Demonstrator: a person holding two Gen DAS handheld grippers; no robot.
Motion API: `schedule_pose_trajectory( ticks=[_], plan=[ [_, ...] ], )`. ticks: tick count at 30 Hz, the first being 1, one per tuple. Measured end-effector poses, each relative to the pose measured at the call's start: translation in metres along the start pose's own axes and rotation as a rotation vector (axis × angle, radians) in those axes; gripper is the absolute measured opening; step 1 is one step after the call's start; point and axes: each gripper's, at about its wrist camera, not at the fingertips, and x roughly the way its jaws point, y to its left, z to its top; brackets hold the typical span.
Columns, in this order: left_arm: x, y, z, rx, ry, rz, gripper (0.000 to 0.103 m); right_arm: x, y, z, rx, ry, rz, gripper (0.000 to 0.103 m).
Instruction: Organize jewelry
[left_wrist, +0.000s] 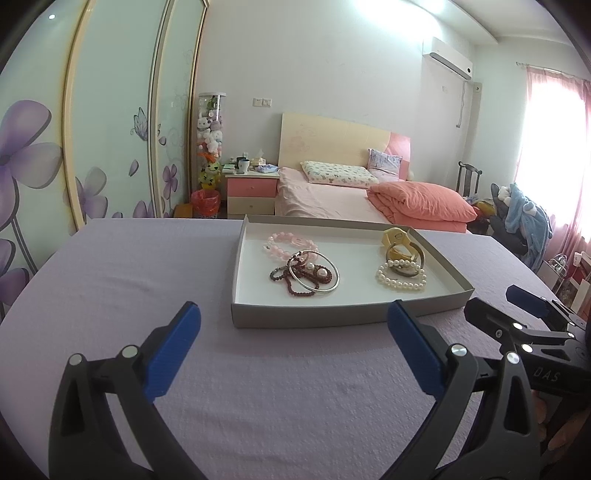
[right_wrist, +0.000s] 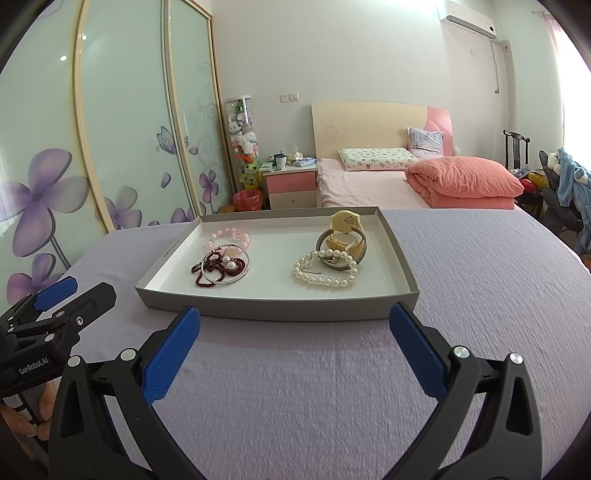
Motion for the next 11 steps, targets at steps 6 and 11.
schedule_pose_trajectory(
  ticks=[6,11],
  plan=[
    [-0.0003,-0.0005,0.0000,0.000,-0.001,-0.001,0.101,0.0000,-0.0001,-0.0002,-0.001,0.000,0.000,0.102],
    [0.0000,-0.0008,0.0011,0.001,0.004,-0.002,0.101,-0.0001,-0.0004,-0.0002,-0.001,-0.001,-0.001,0.102]
  ],
)
